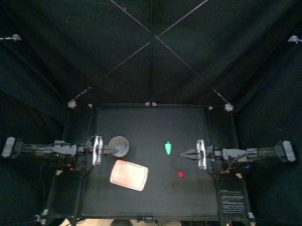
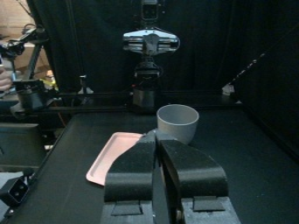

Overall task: Pick the green grapes then place it on the pink plate
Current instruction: Pick the green grapes

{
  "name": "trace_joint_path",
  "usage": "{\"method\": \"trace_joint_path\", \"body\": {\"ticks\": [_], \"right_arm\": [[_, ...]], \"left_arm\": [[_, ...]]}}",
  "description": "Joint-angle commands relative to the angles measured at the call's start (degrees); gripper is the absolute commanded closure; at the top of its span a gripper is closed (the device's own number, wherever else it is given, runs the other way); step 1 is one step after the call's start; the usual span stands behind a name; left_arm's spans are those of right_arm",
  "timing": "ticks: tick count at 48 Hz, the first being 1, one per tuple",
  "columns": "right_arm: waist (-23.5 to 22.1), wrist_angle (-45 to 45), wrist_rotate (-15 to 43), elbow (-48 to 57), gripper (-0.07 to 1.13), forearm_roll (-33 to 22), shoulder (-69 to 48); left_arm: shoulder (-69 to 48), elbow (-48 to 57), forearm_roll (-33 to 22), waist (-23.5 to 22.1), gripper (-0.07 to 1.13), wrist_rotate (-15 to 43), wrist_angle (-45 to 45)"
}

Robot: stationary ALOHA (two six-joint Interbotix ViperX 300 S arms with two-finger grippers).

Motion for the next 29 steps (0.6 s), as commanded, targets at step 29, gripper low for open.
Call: {"method": "trace_joint_path", "body": {"ticks": [29], "right_arm": [[-10.02, 4.31, 8.44, -2.29, 0.82, 13.89, 18.02]], "left_arm": [[0.09, -4.92, -0.88, 4.83, 0.95, 0.18, 15.21]]}}
